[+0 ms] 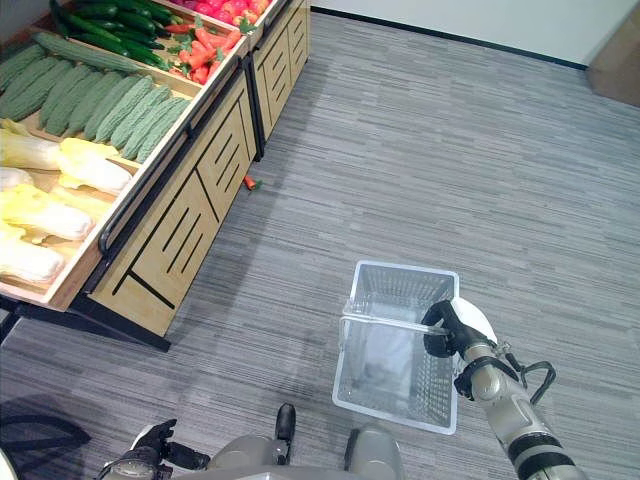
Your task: Get the vegetables into the basket
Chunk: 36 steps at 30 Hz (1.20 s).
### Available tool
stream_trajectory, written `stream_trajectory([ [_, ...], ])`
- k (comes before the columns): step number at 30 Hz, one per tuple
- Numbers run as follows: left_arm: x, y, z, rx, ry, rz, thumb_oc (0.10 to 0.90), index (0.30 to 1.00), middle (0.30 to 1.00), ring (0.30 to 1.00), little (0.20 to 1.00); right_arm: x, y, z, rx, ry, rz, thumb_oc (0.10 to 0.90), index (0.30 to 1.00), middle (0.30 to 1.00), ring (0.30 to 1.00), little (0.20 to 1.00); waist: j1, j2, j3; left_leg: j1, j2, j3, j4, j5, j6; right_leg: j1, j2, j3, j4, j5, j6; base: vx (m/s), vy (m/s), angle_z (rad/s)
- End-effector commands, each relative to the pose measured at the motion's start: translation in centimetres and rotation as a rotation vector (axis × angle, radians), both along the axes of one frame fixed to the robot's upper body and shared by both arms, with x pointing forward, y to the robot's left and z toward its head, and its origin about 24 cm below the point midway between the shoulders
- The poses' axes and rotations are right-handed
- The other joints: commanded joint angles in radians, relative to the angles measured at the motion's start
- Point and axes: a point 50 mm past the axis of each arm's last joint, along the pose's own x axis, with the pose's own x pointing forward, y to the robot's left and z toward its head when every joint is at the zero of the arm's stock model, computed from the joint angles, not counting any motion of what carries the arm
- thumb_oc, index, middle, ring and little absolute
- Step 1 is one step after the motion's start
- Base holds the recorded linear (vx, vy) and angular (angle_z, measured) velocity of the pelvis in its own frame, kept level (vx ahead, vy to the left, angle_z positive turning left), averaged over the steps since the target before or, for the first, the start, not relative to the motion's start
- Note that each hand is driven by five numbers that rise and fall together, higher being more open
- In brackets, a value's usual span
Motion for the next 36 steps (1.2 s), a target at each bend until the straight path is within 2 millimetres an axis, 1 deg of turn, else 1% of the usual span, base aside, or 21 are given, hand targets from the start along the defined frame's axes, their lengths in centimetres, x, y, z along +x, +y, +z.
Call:
stream_trajectory([
  [1, -0.1, 1.5, 0.6, 0.065, -0.006, -0.014, 0.900, 1.000, 1.000, 1.000, 1.000, 4.6, -0.2, 7.0, -0.049, -0.303, 0.075, 0.400, 0.300, 0.300, 0.300, 0.300, 0.008, -0.035, -0.018, 0.090, 0.108, -0.021, -0.011, -0.057, -0.107, 0.043, -0.020, 0.043, -0.145, 0.285, 0.047, 0.32, -0.410, 0.80],
  [2, -0.8, 1.6, 0.4, 0.068, 0.017, 0.002, 0.900, 1.000, 1.000, 1.000, 1.000, 4.3, -0.1, 6.7, -0.039, -0.295, 0.075, 0.400, 0.300, 0.300, 0.300, 0.300, 0.013, -0.046, -0.038, 0.104, 0.127, -0.044, -0.010, -0.068, -0.121, 0.066, -0.004, 0.049, -0.158, 0.266, 0.043, 0.24, -0.293, 0.74],
  [3, -0.8, 1.6, 0.4, 0.068, 0.018, 0.002, 0.900, 1.000, 1.000, 1.000, 1.000, 4.3, -0.1, 6.7, -0.038, -0.294, 0.075, 0.400, 0.300, 0.300, 0.300, 0.300, 0.011, -0.044, -0.038, 0.104, 0.128, -0.046, -0.010, -0.069, -0.122, 0.068, -0.002, 0.046, -0.158, 0.265, 0.042, 0.28, -0.398, 0.76],
  [4, -1.4, 1.5, 0.2, 0.066, 0.037, 0.007, 0.900, 1.000, 1.000, 1.000, 1.000, 4.2, -0.2, 6.3, -0.024, -0.274, 0.069, 0.400, 0.300, 0.300, 0.300, 0.300, 0.022, -0.050, -0.059, 0.110, 0.148, -0.055, -0.007, -0.074, -0.134, 0.099, 0.009, 0.007, -0.185, 0.251, 0.035, 0.14, -0.207, 0.87],
  [5, -1.4, 1.5, 0.2, 0.066, 0.037, 0.007, 0.900, 1.000, 1.000, 1.000, 1.000, 4.2, -0.2, 6.3, -0.024, -0.274, 0.070, 0.400, 0.300, 0.300, 0.300, 0.300, 0.020, -0.049, -0.060, 0.111, 0.150, -0.057, -0.007, -0.074, -0.135, 0.102, 0.010, 0.004, -0.188, 0.251, 0.034, 0.21, -0.338, 0.66],
  [8, -1.8, 1.2, 0.0, 0.050, 0.035, 0.039, 0.900, 1.000, 1.000, 1.000, 1.000, 4.1, -0.5, 6.5, -0.020, -0.279, 0.065, 0.400, 0.300, 0.300, 0.300, 0.300, 0.030, -0.040, -0.078, 0.086, 0.194, -0.089, 0.017, -0.055, -0.158, 0.126, 0.052, -0.038, -0.183, 0.210, 0.008, 0.15, -0.291, 0.29],
  [11, -2.0, 0.7, -0.2, 0.038, 0.042, 0.051, 0.900, 1.000, 1.000, 1.000, 1.000, 3.9, -1.2, 6.7, -0.027, -0.285, 0.048, 0.400, 0.300, 0.300, 0.300, 0.300, 0.027, -0.034, -0.071, 0.049, 0.208, -0.101, 0.064, -0.038, -0.169, 0.139, 0.061, -0.077, -0.171, 0.183, -0.013, 0.11, -0.250, 0.45],
  [13, -2.0, 0.1, -0.5, 0.016, 0.039, 0.062, 0.900, 1.000, 1.000, 1.000, 1.000, 3.6, -1.7, 6.8, -0.031, -0.283, 0.027, 0.400, 0.300, 0.300, 0.300, 0.300, 0.026, -0.033, -0.060, 0.011, 0.207, -0.070, 0.114, -0.018, -0.174, 0.162, 0.053, -0.111, -0.174, 0.168, -0.025, 0.05, -0.144, 0.87],
  [15, -1.8, -0.5, -0.6, -0.011, 0.015, 0.109, 0.900, 1.000, 1.000, 1.000, 1.000, 2.5, -2.8, 6.5, -0.044, -0.274, -0.018, 0.400, 0.300, 0.300, 0.300, 0.300, 0.027, -0.041, -0.041, -0.055, 0.196, 0.047, 0.185, 0.018, -0.185, 0.224, 0.033, -0.194, -0.209, 0.162, -0.036, 0.10, -0.216, 1.33],
  [16, -2.0, -0.8, -0.7, -0.025, 0.005, 0.145, 0.900, 1.000, 1.000, 1.000, 1.000, 2.1, -3.0, 6.1, -0.042, -0.263, -0.033, 0.400, 0.300, 0.300, 0.300, 0.300, 0.037, -0.041, -0.039, -0.075, 0.173, 0.070, 0.157, 0.009, -0.178, 0.248, 0.030, -0.225, -0.236, 0.161, -0.030, 0.14, -0.131, 1.24],
  [18, -2.3, -1.0, -0.9, -0.033, 0.014, 0.160, 0.900, 1.000, 1.000, 1.000, 1.000, 1.7, -3.2, 5.8, -0.038, -0.253, -0.051, 0.400, 0.300, 0.300, 0.300, 0.300, 0.038, -0.037, -0.050, -0.094, 0.163, 0.098, 0.085, 0.025, -0.169, 0.260, 0.026, -0.252, -0.256, 0.163, -0.021, 0.12, 0.004, 0.73],
  [21, -2.7, -1.3, -1.1, -0.043, 0.026, 0.168, 0.900, 1.000, 1.000, 1.000, 1.000, 1.4, -3.4, 5.7, -0.040, -0.258, -0.067, 0.400, 0.300, 0.300, 0.300, 0.300, 0.046, -0.026, -0.056, -0.161, 0.187, 0.182, -0.022, 0.124, -0.183, 0.290, 0.028, -0.277, -0.280, 0.156, -0.009, 0.14, 0.080, 0.51],
  [22, -2.8, -1.3, -1.1, -0.043, 0.026, 0.169, 0.900, 1.000, 1.000, 1.000, 1.000, 1.3, -3.4, 5.6, -0.040, -0.257, -0.067, 0.400, 0.300, 0.300, 0.300, 0.300, 0.048, -0.027, -0.055, -0.155, 0.186, 0.184, -0.027, 0.125, -0.185, 0.293, 0.028, -0.276, -0.281, 0.154, -0.008, 0.20, 0.101, 0.28],
  [23, -3.0, -1.2, -1.1, -0.039, 0.039, 0.166, 0.900, 1.000, 1.000, 1.000, 1.000, 1.7, -3.0, 5.5, -0.036, -0.260, -0.062, 0.400, 0.300, 0.300, 0.300, 0.300, 0.067, -0.028, -0.059, -0.182, 0.193, 0.168, -0.033, 0.148, -0.192, 0.310, 0.029, -0.277, -0.291, 0.151, -0.003, 0.22, 0.104, 0.09],
  [25, -4.0, -1.2, -1.3, -0.038, 0.070, 0.166, 0.900, 1.000, 1.000, 1.000, 1.000, 1.7, -2.4, 5.0, -0.026, -0.247, -0.048, 0.400, 0.300, 0.300, 0.300, 0.300, 0.072, -0.029, -0.077, -0.155, 0.190, 0.176, -0.036, 0.130, -0.183, 0.334, 0.026, -0.276, -0.283, 0.134, 0.002, 0.28, 0.193, -0.17],
  [28, -3.9, -0.8, -1.1, -0.027, 0.075, 0.134, 0.900, 1.000, 1.000, 1.000, 1.000, 1.5, -1.9, 4.1, -0.019, -0.207, -0.040, 0.400, 0.300, 0.300, 0.300, 0.300, 0.077, -0.049, -0.092, -0.132, 0.163, 0.194, -0.025, 0.102, -0.154, 0.346, -0.015, -0.267, -0.243, 0.125, 0.015, 0.26, 0.230, -0.22],
  [29, -3.9, -0.8, -1.1, -0.026, 0.075, 0.134, 0.900, 1.000, 1.000, 1.000, 1.000, 1.5, -1.8, 4.0, -0.019, -0.207, -0.040, 0.400, 0.300, 0.300, 0.300, 0.300, 0.078, -0.051, -0.092, -0.133, 0.162, 0.195, -0.023, 0.101, -0.153, 0.344, -0.016, -0.265, -0.241, 0.124, 0.016, 0.26, 0.288, -0.09],
  [31, -3.0, -0.3, -0.8, -0.005, 0.059, 0.087, 0.900, 1.000, 1.000, 1.000, 1.000, 2.0, -1.2, 3.6, -0.009, -0.200, -0.033, 0.400, 0.300, 0.300, 0.300, 0.300, 0.082, -0.074, -0.088, -0.130, 0.133, 0.204, 0.004, 0.061, -0.127, 0.335, -0.053, -0.243, -0.203, 0.153, 0.036, 0.18, 0.246, -0.07],
  [33, -1.9, 0.1, -0.4, 0.017, 0.036, 0.044, 0.900, 1.000, 1.000, 1.000, 1.000, 2.3, -0.7, 3.4, -0.003, -0.193, -0.022, 0.400, 0.300, 0.300, 0.300, 0.300, 0.085, -0.092, -0.084, -0.116, 0.103, 0.206, 0.019, 0.025, -0.104, 0.322, -0.088, -0.219, -0.158, 0.210, 0.055, 0.15, 0.236, 0.03],
  [35, -1.5, 0.3, -0.2, 0.025, 0.020, 0.043, 0.900, 1.000, 1.000, 1.000, 1.000, 2.4, -0.6, 3.3, -0.001, -0.191, -0.022, 0.400, 0.300, 0.300, 0.300, 0.300, 0.085, -0.096, -0.085, -0.115, 0.091, 0.203, 0.023, 0.016, -0.093, 0.310, -0.099, -0.210, -0.128, 0.227, 0.059, 0.12, 0.205, 0.13],
  [36, -1.0, 0.6, 0.0, 0.037, 0.003, 0.028, 0.900, 1.000, 1.000, 1.000, 1.000, 2.4, -0.4, 3.2, 0.000, -0.185, -0.018, 0.400, 0.300, 0.300, 0.300, 0.300, 0.086, -0.096, -0.078, -0.102, 0.074, 0.195, 0.029, -0.004, -0.072, 0.275, -0.120, -0.186, -0.028, 0.262, 0.057, 0.15, 0.291, 0.13],
])
